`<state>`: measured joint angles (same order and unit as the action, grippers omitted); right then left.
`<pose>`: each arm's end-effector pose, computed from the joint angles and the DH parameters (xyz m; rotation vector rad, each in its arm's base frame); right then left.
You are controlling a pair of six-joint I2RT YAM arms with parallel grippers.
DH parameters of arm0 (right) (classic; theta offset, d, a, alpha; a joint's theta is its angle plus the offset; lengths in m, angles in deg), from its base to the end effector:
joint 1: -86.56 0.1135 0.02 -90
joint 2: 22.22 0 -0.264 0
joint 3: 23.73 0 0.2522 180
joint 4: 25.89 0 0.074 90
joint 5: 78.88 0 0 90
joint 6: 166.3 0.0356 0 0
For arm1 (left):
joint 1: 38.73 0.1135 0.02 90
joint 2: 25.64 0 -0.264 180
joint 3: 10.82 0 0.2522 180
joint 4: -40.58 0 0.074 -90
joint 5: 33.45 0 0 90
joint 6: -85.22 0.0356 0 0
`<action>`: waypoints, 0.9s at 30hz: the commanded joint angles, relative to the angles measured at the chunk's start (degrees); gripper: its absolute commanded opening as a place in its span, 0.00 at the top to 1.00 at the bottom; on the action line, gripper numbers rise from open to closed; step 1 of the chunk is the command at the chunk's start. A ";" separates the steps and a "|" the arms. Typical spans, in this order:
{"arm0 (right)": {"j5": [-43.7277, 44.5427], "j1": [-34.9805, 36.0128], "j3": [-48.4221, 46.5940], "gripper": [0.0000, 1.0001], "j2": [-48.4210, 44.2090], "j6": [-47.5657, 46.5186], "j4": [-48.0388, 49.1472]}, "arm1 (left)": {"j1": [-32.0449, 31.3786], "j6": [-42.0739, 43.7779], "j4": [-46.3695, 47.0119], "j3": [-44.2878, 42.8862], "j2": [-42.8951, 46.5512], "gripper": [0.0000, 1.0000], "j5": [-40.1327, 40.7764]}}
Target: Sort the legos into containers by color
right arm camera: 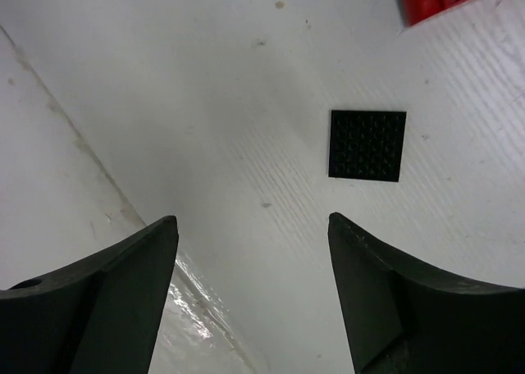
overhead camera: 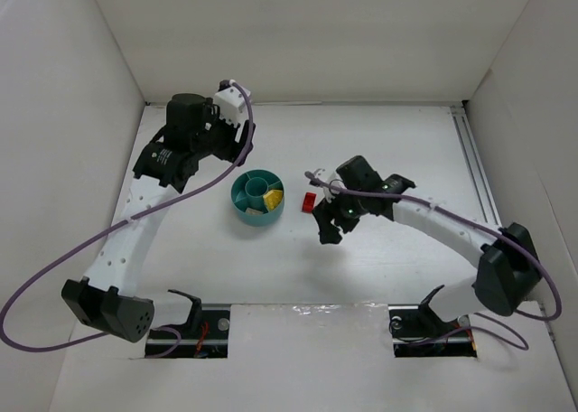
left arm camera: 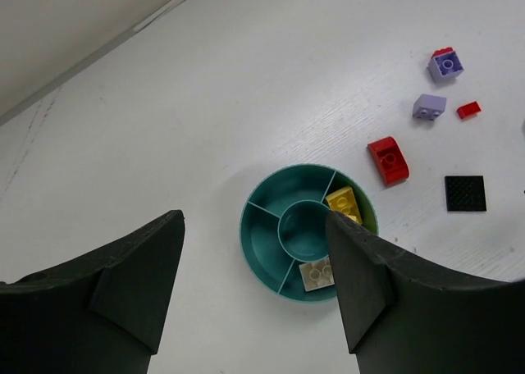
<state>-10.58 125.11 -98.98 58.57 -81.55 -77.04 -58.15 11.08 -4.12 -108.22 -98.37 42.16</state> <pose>0.2167 0.1895 0.2603 -1.1102 2.3614 0.7017 0.2543 -0.0990 0.4337 0.7402 1.7706 -0.2828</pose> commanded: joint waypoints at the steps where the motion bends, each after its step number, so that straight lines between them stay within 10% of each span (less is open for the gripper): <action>1: 5.95 1.09 -3.62 0.22 6.55 -0.81 -3.82 | 0.00 -2.59 2.20 0.40 0.75 0.33 3.23; 27: 17.03 3.29 -11.28 0.12 23.00 0.69 -4.63 | 0.00 -1.45 3.25 3.22 1.89 0.31 4.29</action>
<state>5.14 127.88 -107.59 81.24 -80.53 -82.77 -58.13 9.13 -2.57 -105.59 -98.19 46.02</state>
